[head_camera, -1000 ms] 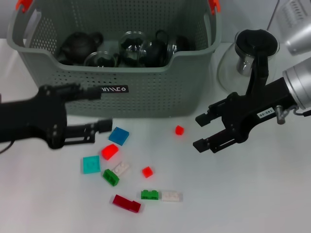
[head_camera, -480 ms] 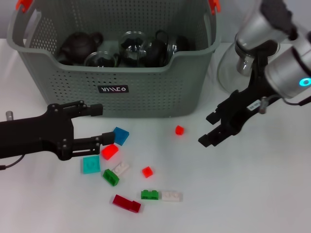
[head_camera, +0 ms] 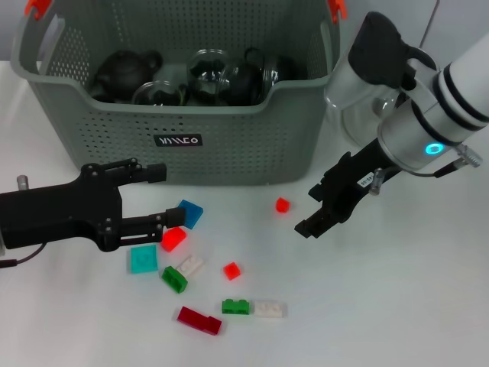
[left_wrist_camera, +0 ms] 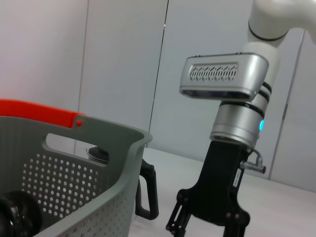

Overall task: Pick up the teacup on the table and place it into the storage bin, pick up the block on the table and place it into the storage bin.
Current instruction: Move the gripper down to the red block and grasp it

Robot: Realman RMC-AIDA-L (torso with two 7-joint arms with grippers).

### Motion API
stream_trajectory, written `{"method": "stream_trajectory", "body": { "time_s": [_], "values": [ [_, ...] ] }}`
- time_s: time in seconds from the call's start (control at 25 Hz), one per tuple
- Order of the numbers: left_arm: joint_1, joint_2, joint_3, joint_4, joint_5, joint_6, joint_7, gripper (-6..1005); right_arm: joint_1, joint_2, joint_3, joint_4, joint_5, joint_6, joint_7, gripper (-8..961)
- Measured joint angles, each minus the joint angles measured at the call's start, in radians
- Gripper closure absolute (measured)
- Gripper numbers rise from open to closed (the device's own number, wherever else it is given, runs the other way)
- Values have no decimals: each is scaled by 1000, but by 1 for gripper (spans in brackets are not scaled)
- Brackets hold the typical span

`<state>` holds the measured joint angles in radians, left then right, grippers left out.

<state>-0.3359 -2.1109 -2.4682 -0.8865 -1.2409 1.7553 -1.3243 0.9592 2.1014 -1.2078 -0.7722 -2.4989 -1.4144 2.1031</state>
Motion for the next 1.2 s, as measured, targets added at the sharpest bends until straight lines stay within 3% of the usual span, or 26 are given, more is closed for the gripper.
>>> {"method": "stream_trajectory", "body": {
  "time_s": [0.52,0.92,1.2],
  "values": [
    [-3,6,0,33,0,1,1,230,18,7,-187,150,116,272,14,179],
    [-8,8,0,51,0,-13,2,230,17,9,-287,194,187,398,23,194],
    [-8,8,0,52,0,-20,2,230,10,9,-336,202,224,452,28,277]
  ]
}}
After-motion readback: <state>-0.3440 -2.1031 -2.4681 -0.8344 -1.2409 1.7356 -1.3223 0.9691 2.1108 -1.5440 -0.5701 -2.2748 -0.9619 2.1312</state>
